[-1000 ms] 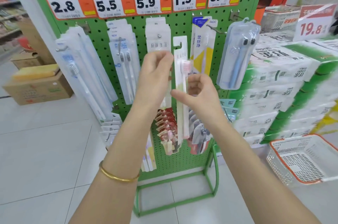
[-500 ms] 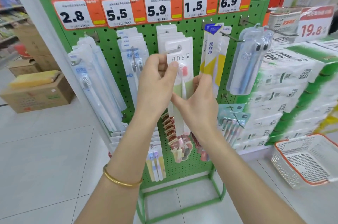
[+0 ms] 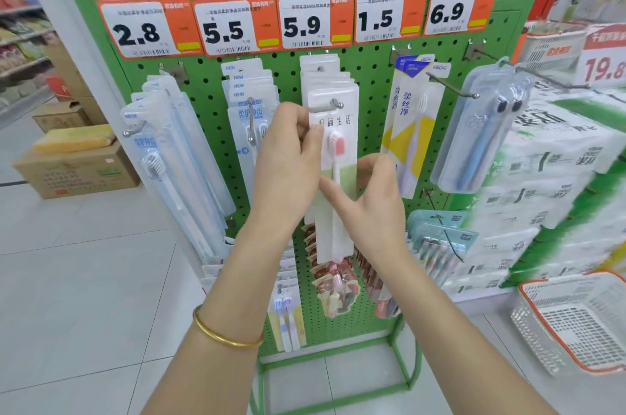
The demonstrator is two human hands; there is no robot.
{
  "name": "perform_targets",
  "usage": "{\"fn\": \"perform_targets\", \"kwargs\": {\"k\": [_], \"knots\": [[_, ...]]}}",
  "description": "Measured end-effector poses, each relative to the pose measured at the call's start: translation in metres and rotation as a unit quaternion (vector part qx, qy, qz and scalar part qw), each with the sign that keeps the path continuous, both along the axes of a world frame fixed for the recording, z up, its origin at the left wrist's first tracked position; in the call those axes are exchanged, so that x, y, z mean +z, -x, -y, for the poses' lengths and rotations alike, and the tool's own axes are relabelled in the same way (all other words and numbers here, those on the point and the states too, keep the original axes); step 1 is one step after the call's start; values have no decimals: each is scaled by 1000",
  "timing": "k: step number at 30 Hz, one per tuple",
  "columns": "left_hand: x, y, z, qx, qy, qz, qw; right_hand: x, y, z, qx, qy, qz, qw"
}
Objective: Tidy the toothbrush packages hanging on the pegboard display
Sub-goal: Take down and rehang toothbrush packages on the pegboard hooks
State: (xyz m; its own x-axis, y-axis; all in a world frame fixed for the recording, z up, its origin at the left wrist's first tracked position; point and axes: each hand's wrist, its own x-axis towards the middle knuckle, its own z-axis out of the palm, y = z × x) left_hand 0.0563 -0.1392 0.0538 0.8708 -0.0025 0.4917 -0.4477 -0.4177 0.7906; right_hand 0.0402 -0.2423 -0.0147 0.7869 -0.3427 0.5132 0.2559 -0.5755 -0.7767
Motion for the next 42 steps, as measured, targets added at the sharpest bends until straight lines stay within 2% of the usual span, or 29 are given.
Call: {"fn": "perform_targets", "kwargs": {"k": [7,11,15,21,27,35,42], "knots": [[5,-4,4,24,-42,-6,999,34,-45,21,94,-117,62,987],[8,-5,2,36,-64,-8,997,53,-82,28,80,-106,35,991],[9,-4,3,53,-90,0,995,72,-104,26,90,-142,6,986],[9,1,7,101,-129,58,985,82,-115,23,109,-185,-7,977],[6,4,14,137,-140,97,976,86,-117,23,107,-186,-19,977],[2,2,17,156,-115,151,969,84,-118,20,71,-221,49,972],[-8,1,18,194,-98,282,934,67,-101,22,15,-223,84,971]]}}
